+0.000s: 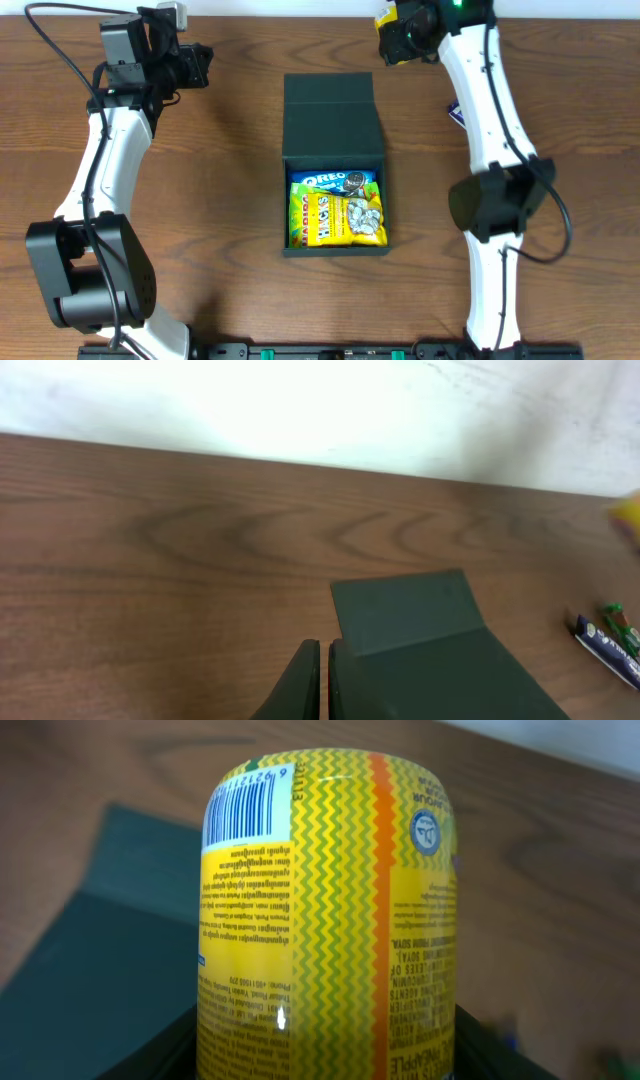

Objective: Pack container
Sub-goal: 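Carry the yellow can to the box and place it inside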

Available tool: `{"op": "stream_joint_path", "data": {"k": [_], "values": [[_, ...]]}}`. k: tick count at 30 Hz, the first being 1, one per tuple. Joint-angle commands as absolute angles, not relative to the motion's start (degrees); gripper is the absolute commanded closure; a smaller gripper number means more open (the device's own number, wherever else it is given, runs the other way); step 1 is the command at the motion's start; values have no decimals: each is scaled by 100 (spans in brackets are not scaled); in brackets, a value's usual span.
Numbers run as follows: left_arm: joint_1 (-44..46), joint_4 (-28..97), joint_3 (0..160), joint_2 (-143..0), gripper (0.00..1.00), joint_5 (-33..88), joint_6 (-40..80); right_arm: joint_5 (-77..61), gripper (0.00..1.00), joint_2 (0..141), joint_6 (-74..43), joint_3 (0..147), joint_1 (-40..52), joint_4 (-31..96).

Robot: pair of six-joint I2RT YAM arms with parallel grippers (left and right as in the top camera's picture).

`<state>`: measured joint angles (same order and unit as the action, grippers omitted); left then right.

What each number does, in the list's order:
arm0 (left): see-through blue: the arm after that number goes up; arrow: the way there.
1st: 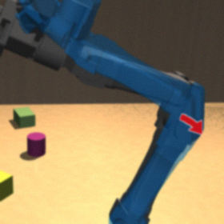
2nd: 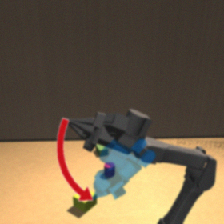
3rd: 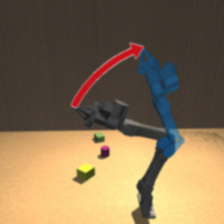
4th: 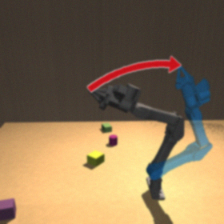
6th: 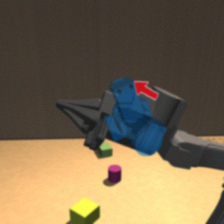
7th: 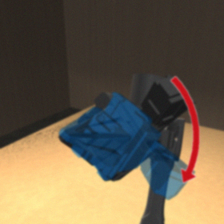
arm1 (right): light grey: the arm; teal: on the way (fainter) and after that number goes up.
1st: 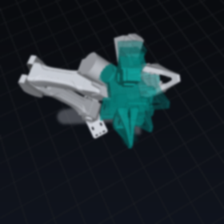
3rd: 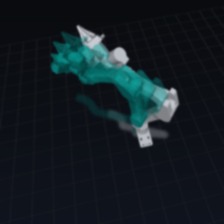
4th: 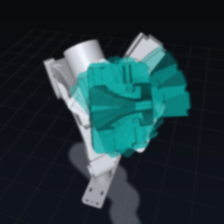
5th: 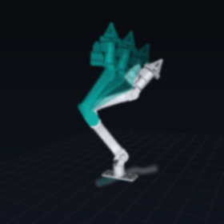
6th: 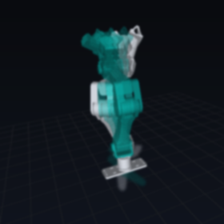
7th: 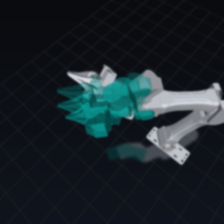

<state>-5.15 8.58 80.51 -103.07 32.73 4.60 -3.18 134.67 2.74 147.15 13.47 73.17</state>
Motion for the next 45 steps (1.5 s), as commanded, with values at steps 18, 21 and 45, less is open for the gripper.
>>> {"op": "stream_joint_path", "data": {"k": [18,21,45], "values": [[-449,2963,8182,-10230,94,3852,255,-670,72,9386,-954,8759,2523,6615],[-366,3437,8182,-10230,94,3841,165,-666,72,9386,-1310,8313,3153,6228],[-185,4062,8182,-10230,94,3844,-137,-823,43,10285,-4414,6960,4670,3562]]}}
